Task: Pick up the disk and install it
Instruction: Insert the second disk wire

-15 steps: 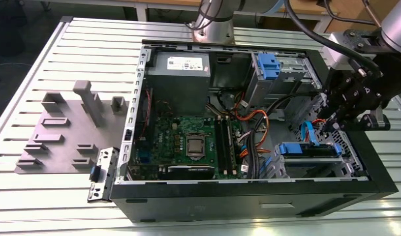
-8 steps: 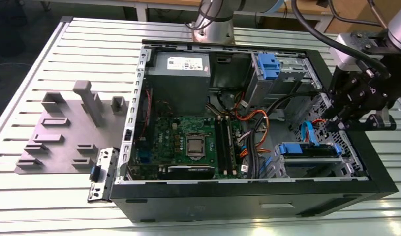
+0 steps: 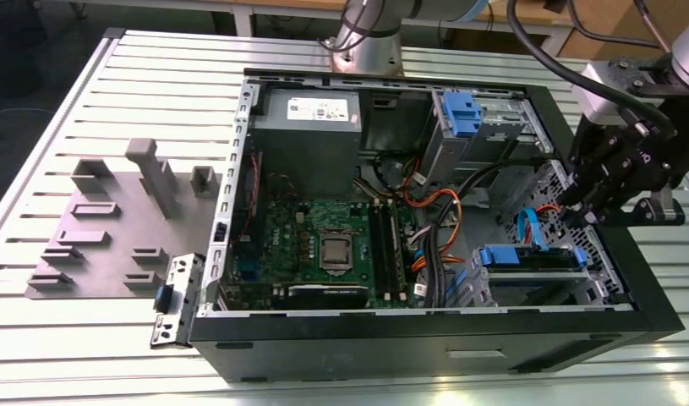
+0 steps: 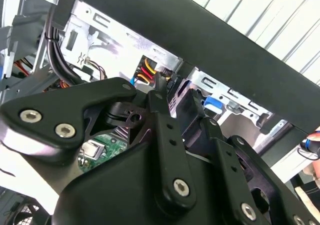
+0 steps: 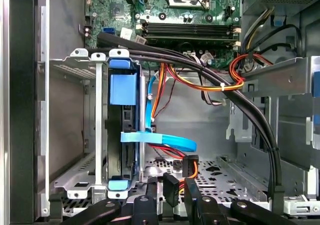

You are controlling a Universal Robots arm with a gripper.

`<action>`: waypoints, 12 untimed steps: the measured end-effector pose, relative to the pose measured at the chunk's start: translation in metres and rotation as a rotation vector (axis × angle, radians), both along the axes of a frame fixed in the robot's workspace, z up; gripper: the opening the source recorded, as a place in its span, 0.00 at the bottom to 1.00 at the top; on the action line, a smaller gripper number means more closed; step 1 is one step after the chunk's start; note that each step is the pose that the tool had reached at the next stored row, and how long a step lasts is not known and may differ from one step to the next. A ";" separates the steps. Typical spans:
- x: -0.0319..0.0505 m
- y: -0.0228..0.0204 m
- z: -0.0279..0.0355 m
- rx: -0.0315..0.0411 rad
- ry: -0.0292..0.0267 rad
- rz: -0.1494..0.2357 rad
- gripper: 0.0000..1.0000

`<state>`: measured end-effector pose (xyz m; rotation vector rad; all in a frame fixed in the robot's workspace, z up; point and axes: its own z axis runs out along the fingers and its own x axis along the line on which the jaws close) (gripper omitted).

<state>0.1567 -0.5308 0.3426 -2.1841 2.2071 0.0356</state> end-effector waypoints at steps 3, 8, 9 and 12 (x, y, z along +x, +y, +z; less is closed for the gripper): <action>0.0002 0.0002 -0.0012 -0.0003 0.0000 0.000 0.35; -0.0001 0.0002 -0.0016 0.0000 -0.0001 0.000 0.35; -0.0007 0.0002 -0.0019 0.0003 -0.0007 0.000 0.35; -0.0017 0.0001 -0.0019 -0.0002 -0.0013 0.000 0.35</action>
